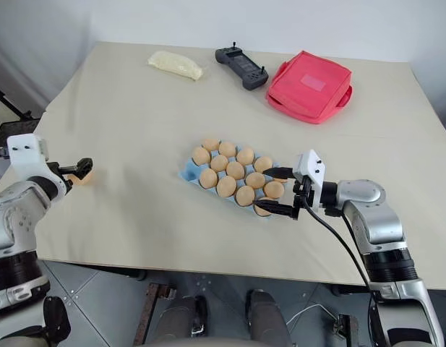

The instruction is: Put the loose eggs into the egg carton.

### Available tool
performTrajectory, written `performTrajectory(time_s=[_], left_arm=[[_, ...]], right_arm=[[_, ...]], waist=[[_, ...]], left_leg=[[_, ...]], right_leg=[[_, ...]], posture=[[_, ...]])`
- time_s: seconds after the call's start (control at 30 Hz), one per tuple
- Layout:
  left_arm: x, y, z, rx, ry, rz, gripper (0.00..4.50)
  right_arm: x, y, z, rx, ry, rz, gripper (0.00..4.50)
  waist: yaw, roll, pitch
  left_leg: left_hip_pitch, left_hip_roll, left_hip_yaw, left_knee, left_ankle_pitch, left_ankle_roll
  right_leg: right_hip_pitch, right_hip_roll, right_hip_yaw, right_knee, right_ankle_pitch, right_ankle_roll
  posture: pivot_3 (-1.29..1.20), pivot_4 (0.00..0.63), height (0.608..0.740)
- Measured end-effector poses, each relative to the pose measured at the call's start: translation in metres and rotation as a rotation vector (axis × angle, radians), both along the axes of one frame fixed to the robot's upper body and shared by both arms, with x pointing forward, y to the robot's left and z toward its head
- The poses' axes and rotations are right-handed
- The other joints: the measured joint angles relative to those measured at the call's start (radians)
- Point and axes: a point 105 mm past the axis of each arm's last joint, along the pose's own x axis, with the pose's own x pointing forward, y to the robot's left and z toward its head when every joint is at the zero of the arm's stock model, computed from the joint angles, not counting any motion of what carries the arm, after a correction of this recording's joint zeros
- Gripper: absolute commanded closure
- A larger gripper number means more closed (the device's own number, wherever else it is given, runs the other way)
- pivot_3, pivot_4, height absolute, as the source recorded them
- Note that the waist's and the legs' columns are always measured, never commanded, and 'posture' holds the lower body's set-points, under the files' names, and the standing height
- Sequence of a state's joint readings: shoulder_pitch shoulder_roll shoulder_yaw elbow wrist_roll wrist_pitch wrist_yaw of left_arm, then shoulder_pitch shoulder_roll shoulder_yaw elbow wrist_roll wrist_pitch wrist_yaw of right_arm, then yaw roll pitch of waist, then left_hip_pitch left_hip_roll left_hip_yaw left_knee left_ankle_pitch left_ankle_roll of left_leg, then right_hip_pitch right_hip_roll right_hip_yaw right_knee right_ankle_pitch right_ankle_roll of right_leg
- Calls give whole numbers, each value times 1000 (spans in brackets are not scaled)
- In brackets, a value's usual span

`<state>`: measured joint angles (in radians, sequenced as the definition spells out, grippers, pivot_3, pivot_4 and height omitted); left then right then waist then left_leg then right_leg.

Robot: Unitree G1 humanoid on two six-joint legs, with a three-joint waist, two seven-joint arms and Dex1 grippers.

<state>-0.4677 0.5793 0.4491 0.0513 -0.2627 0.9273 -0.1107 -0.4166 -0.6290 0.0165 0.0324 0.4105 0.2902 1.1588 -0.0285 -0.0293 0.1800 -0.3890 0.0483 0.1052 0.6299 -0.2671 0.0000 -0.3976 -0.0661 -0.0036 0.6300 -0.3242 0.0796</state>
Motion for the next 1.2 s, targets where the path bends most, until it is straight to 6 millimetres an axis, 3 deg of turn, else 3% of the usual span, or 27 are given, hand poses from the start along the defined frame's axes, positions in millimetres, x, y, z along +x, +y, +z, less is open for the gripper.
performTrajectory(time_s=[0.13,0.3,0.33,0.53,0.7,0.93,1.07,1.2], left_arm=[[3,-3,-18,5,80,-25,963],[5,-8,-20,6,94,-43,2531],[6,-10,-18,8,92,-51,2674],[30,-41,23,29,-25,-189,2736],[45,-98,58,42,-141,-441,2736],[40,-181,44,-35,-105,-821,2736],[32,-202,36,-52,-61,-947,2736],[30,-210,31,-63,-40,-990,2736]], right_arm=[[-3,-6,1,-1,-9,-36,0],[-6,-9,1,-5,-13,-57,0],[-6,-11,1,-3,-12,-67,0],[-5,-14,2,1,-16,-87,0],[-5,-14,2,2,-22,-97,0],[-5,-17,-2,4,-15,-129,0],[-8,-18,-4,4,-16,-143,0],[-12,-21,-3,14,-27,-166,0]], waist=[[1,0,0],[2,0,0],[2,0,0],[6,0,0],[8,0,0],[1,0,0],[2,0,1],[4,0,1]], left_leg=[[0,1,1,0,-1,-1],[0,0,1,1,-1,0],[0,-1,1,1,-1,0],[-1,-3,1,2,0,1],[0,-3,4,2,2,0],[0,-2,6,2,1,-1],[0,-2,6,4,1,-1],[0,-2,6,6,1,0]], right_leg=[[0,-2,-6,0,0,0],[0,-6,-12,1,0,0],[0,-7,-13,1,0,0],[0,-10,-16,2,0,0],[0,-11,-17,1,0,1],[0,-9,-17,1,0,1],[0,-9,-17,2,0,1],[0,-10,-16,4,0,1]], posture=[[0,150,740],[0,150,740],[0,150,740],[0,150,740],[0,150,740],[0,150,740],[0,150,740],[0,150,740]])
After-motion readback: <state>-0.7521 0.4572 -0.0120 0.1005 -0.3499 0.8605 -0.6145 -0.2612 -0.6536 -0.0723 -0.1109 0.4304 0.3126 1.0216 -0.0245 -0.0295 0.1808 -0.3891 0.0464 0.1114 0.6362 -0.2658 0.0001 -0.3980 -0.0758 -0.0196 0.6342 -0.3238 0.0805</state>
